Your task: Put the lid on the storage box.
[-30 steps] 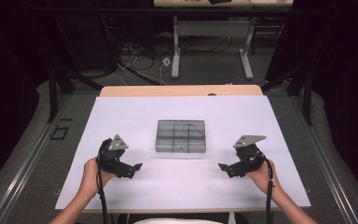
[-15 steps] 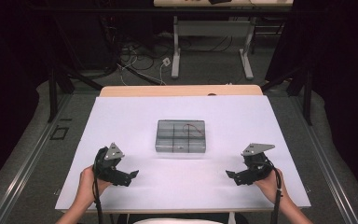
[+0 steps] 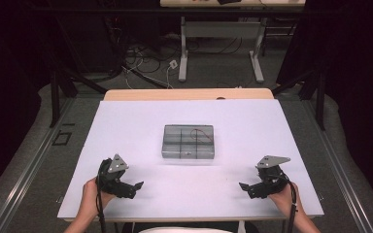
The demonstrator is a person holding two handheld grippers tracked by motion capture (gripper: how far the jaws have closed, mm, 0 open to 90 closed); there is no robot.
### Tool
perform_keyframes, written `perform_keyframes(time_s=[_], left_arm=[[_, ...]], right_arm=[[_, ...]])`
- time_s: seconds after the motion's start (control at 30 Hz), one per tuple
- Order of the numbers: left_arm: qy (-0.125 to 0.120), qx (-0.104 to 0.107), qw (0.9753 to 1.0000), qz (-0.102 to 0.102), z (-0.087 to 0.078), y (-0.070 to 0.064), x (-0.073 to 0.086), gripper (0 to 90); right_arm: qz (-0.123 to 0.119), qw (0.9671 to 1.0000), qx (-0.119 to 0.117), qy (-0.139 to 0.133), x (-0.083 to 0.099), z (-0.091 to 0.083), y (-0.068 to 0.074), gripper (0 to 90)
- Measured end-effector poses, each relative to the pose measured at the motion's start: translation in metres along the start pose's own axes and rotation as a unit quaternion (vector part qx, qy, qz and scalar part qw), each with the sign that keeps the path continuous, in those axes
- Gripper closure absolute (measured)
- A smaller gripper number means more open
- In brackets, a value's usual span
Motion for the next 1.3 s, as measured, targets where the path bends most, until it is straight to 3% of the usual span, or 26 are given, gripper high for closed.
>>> perform_keyframes(time_s=[0.33, 0.67, 1.0, 1.03, 1.07, 1.3], left_arm=[[0.006, -0.003, 0.9999, 0.009, 0.003, -0.003, 0.009, 0.0], [0.017, 0.01, 0.9998, 0.007, 0.007, -0.004, 0.016, 0.0], [0.016, 0.006, 0.9998, 0.011, 0.009, -0.002, 0.013, 0.0], [0.016, 0.006, 0.9998, 0.01, 0.01, -0.002, 0.013, 0.0], [0.018, 0.007, 0.9998, 0.009, 0.01, -0.002, 0.013, 0.0], [0.019, 0.005, 0.9998, 0.009, 0.011, -0.002, 0.013, 0.0]], right_arm=[[-0.001, 1.0, 0.002, -0.001, 0.008, 0.001, 0.0, 5.3], [-0.004, 1.0, 0.003, -0.002, 0.01, 0.0, 0.001, 5.3], [-0.006, 1.0, 0.0, -0.001, 0.01, 0.002, -0.001, 5.4], [-0.004, 0.9999, -0.002, -0.011, 0.009, 0.003, -0.001, 5.4], [-0.003, 1.0, -0.001, 0.002, 0.011, 0.002, -0.001, 5.4], [-0.006, 1.0, -0.002, 0.002, 0.011, 0.004, -0.002, 5.4]])
Point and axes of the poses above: each handheld gripper's, and its own axes: z roughly forward along the jaws, x roughly out of its underside, y roughly to its left, the point moved 9 cm from there along z, roughly forward along the jaws
